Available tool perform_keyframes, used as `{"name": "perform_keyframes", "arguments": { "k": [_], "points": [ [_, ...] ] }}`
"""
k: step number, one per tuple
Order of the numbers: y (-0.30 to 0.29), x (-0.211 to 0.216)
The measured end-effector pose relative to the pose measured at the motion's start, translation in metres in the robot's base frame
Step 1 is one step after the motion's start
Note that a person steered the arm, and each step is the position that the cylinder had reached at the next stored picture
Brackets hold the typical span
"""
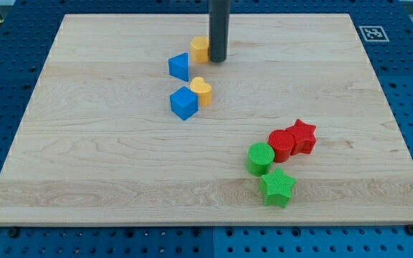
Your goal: Push the yellow hexagon top to the blue triangle
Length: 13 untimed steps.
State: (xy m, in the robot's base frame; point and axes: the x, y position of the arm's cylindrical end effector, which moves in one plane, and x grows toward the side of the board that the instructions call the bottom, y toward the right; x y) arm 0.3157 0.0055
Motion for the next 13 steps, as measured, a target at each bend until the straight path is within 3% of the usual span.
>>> {"name": "perform_keyframes", "arguments": {
  "k": [1,3,4,6,9,11,13],
  "points": [
    [-0.012,-0.004],
    [0.044,-0.025],
    [0.043,-0.041],
    [-0.004,-0.041],
    [-0.020,-0.012],
    [-0.021,-0.052],
    [-0.033,-0.041]
  ]
}}
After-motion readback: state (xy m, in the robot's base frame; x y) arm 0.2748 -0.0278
